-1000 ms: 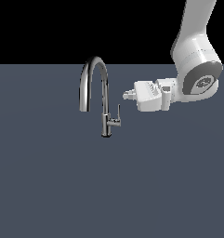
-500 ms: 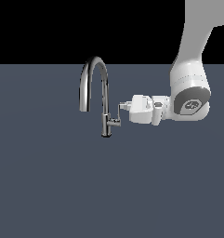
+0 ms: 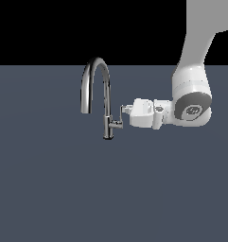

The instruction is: Turn on the faucet by rotating a designated handle.

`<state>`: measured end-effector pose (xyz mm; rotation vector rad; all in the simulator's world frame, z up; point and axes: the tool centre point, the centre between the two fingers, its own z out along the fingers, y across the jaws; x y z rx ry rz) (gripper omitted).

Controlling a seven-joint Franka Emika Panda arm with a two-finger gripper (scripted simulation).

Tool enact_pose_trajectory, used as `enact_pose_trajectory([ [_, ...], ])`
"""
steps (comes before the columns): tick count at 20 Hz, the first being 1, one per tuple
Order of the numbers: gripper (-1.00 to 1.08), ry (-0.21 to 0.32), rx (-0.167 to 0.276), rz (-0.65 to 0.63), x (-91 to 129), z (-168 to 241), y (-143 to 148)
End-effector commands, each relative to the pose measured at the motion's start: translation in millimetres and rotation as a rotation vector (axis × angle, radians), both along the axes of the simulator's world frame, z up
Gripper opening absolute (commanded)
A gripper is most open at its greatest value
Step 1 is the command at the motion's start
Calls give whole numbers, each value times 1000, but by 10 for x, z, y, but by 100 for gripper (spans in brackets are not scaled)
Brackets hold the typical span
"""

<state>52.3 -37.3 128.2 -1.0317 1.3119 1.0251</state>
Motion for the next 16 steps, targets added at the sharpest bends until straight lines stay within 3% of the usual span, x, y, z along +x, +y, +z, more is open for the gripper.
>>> enact_pose_trajectory([
  [1,-100,0,0,0,-44,12,9],
  [16,-100,0,1,0,-444,115,113],
])
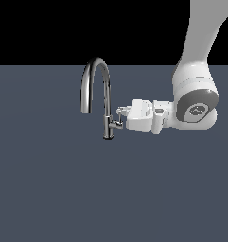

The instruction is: Turn on the faucet by rotating a designated handle.

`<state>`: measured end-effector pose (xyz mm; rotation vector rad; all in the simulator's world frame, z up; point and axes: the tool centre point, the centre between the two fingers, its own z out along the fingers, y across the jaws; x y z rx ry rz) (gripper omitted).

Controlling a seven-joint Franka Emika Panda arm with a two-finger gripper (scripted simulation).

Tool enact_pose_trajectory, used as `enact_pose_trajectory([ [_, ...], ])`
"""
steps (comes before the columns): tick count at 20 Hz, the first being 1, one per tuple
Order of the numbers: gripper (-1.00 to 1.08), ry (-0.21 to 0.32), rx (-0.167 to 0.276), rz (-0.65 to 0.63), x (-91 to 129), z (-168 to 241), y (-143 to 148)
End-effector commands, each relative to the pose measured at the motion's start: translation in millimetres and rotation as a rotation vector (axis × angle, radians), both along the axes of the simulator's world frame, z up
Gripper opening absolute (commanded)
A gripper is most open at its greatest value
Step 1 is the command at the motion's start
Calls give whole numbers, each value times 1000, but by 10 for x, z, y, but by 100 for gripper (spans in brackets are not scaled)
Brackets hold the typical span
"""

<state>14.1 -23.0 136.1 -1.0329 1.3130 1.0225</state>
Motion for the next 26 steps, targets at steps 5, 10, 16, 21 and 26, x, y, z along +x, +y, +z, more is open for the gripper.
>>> enact_pose_trajectory([
  [5,-100,0,1,0,-158,-70,25],
  [10,-100,0,2,0,-362,-159,58],
  [16,-100,-25,3,8,-385,-144,121],
  [21,-100,-11,3,4,-510,-454,115],
  [26,-100,-1,3,1,-609,-695,110],
])
